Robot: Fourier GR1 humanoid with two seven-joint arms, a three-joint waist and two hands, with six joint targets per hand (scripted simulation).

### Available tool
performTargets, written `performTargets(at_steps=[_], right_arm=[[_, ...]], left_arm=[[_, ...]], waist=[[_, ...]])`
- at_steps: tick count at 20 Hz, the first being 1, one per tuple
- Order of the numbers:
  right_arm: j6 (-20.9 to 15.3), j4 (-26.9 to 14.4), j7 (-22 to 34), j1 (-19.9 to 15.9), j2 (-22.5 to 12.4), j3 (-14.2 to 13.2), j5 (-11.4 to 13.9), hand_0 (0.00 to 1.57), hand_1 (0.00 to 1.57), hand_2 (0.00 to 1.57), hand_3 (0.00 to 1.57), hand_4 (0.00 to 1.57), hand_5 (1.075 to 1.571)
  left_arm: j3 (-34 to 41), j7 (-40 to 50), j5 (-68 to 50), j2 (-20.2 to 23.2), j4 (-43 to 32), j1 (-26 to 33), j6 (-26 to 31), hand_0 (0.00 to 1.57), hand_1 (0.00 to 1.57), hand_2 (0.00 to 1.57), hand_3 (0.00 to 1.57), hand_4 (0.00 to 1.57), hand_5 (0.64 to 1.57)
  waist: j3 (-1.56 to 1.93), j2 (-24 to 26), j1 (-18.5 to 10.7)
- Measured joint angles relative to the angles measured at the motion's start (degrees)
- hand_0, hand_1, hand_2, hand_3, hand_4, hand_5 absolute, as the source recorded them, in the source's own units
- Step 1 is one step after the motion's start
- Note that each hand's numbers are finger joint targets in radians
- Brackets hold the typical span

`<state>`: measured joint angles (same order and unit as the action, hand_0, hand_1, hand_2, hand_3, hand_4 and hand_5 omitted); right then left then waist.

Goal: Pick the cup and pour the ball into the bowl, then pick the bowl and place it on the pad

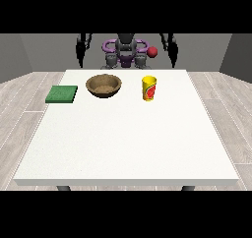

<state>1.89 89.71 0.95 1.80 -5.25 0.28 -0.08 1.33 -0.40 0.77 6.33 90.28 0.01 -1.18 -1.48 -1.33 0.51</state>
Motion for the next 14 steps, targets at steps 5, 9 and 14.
performTargets(at_steps=[5,9,14], right_arm=[[0.2,3.4,2.7,-0.1,-1.6,-0.5,-0.2,0.0,0.0,0.0,0.0,0.0,1.568],[0.3,4.1,0.9,2.2,-0.1,-2.3,-3.4,0.0,0.0,0.0,0.0,0.0,1.566],[-1.1,5.1,-1.6,1.6,1.0,-4.4,-4.6,0.0,0.0,0.0,0.0,0.0,1.566]], left_arm=[[0.1,2.7,-0.4,1.2,3.5,-0.5,0.5,0.0,0.0,0.0,0.0,0.0,1.524],[-3.2,2.2,-5.4,-2.5,6.8,2.7,0.4,0.0,0.0,0.0,0.0,0.0,1.536],[-10.7,1.7,-7.7,-5.1,13.0,6.0,-2.9,0.0,0.0,0.0,0.0,0.0,1.49]], waist=[[0.76,8.8,0.3],[1.2,14.6,-0.1],[1.41,13.1,-1.8]])
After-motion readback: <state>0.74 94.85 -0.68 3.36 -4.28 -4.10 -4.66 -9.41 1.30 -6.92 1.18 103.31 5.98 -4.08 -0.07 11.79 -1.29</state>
